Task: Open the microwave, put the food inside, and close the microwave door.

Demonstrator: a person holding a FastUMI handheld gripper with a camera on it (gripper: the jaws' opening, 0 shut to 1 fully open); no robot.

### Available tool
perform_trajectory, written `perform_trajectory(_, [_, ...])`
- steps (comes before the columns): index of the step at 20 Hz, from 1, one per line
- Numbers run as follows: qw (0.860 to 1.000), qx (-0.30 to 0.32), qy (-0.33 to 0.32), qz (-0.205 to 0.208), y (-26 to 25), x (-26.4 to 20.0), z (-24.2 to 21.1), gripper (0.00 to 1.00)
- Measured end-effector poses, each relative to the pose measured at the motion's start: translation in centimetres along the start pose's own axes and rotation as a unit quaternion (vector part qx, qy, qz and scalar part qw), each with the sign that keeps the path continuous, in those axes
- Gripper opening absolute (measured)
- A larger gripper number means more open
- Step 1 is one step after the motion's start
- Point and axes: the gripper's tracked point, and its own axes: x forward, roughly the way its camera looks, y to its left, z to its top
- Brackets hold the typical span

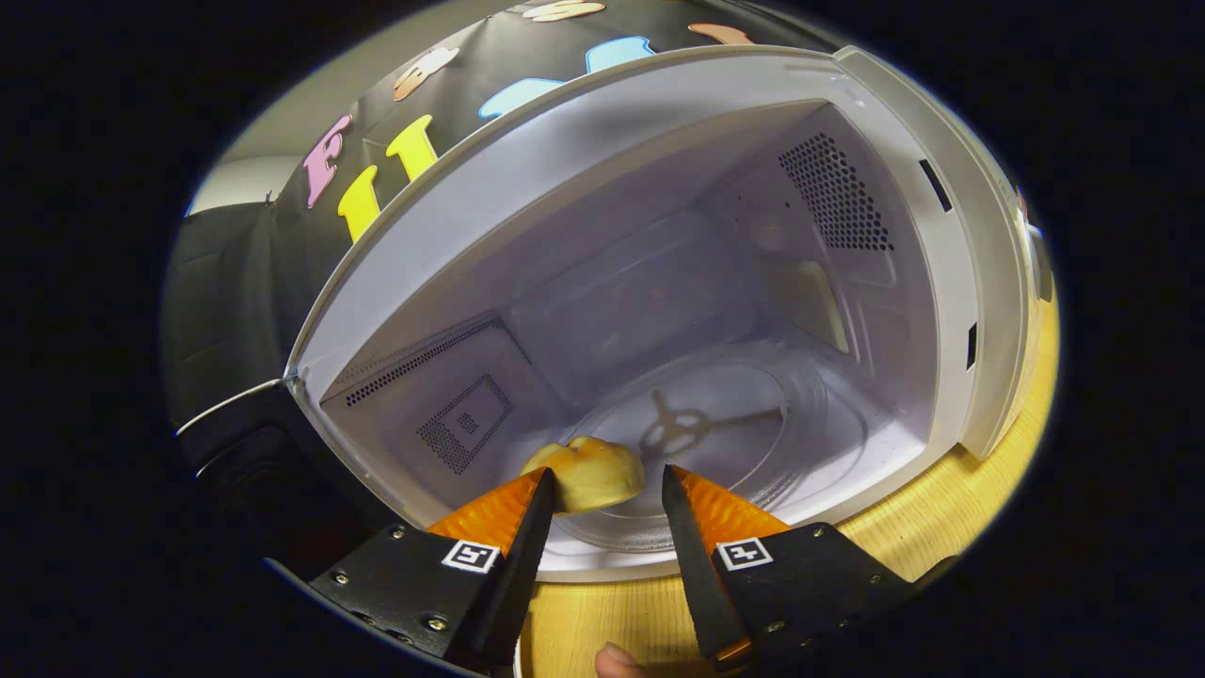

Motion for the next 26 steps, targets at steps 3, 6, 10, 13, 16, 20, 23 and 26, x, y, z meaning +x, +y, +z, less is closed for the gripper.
perform_trajectory(3, [0.999, -0.021, 0.001, -0.029, -2.3, -0.6, -0.3, 0.69])
perform_trajectory(6, [0.999, -0.024, -0.002, -0.031, -2.6, -0.9, 0.0, 0.62])
perform_trajectory(10, [1.0, -0.015, 0.004, -0.015, -1.7, -2.1, 0.4, 0.65])
perform_trajectory(13, [1.0, -0.023, -0.001, -0.002, -0.8, -3.8, 1.0, 0.65])
perform_trajectory(16, [0.998, -0.043, 0.005, 0.043, 1.9, -7.9, 1.6, 0.7])
perform_trajectory(20, [0.985, -0.112, -0.015, 0.127, 6.0, -16.3, 3.4, 0.71])
perform_trajectory(23, [0.974, -0.142, -0.034, 0.172, 8.8, -23.1, 4.5, 0.8])
perform_trajectory(26, [0.957, -0.181, -0.056, 0.219, 12.3, -29.5, 5.1, 0.94])
